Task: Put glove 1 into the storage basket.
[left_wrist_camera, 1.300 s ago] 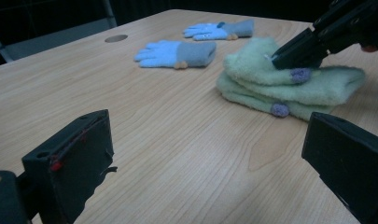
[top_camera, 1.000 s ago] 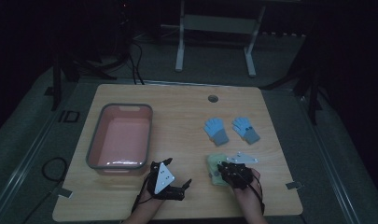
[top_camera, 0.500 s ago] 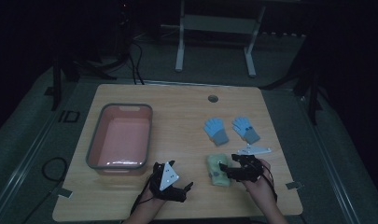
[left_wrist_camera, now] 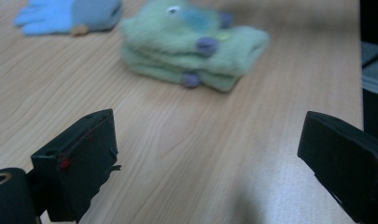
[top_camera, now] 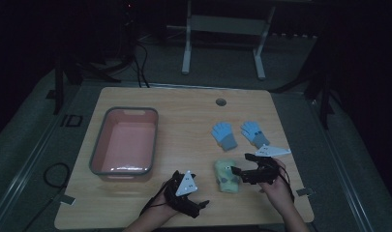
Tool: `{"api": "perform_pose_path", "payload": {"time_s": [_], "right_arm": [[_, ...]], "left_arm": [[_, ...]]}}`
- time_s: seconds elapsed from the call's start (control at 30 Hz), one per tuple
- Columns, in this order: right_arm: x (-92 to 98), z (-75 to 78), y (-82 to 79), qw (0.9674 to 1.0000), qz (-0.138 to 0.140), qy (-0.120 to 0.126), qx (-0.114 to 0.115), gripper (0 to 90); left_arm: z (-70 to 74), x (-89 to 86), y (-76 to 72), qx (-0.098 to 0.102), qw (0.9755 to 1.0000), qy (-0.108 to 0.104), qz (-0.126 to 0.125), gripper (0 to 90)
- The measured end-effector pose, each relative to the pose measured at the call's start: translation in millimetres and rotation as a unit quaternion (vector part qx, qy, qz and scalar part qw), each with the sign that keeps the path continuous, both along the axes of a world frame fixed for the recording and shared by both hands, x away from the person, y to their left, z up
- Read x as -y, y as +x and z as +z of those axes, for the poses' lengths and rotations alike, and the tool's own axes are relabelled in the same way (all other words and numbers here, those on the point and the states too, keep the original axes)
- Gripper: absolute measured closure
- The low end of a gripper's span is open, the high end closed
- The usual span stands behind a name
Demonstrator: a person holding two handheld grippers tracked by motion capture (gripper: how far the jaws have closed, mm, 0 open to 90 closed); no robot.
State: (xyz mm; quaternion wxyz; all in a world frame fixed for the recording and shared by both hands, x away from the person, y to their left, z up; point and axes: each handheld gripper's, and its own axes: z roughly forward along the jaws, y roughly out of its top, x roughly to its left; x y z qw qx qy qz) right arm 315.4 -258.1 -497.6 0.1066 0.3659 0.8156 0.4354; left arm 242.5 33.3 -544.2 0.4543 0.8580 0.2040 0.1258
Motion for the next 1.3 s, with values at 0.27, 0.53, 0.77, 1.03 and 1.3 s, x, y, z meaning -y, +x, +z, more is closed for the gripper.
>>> {"api": "perform_pose_path", "payload": {"time_s": [0.27,0.53,0.77,1.03,1.3], "right_arm": [[5.3,7.7,8.5,0.9994,-0.003,0.027,-0.022,12.6],[-5.9,-4.0,23.1,0.9976,0.023,0.035,-0.055,18.1],[-13.8,-18.9,30.1,0.9967,0.028,0.02,-0.073,21.7],[-20.6,-37.1,38.0,0.9937,0.037,0.017,-0.104,19.4],[-20.7,-51.5,37.7,0.9915,0.038,0.001,-0.124,30.3]], "left_arm": [[12.1,20.5,2.6,0.051,0.9971,0.023,-0.05,12.5],[20.9,48.8,10.4,0.081,0.9883,0.04,-0.123,20.4],[15.6,66.8,16.5,0.1,0.9785,0.073,-0.165,35.7],[-3.9,76.5,24.6,0.121,0.9673,0.131,-0.18,45.3],[-9.4,80.9,28.1,0.165,0.9596,0.155,-0.167,56.5]]}}
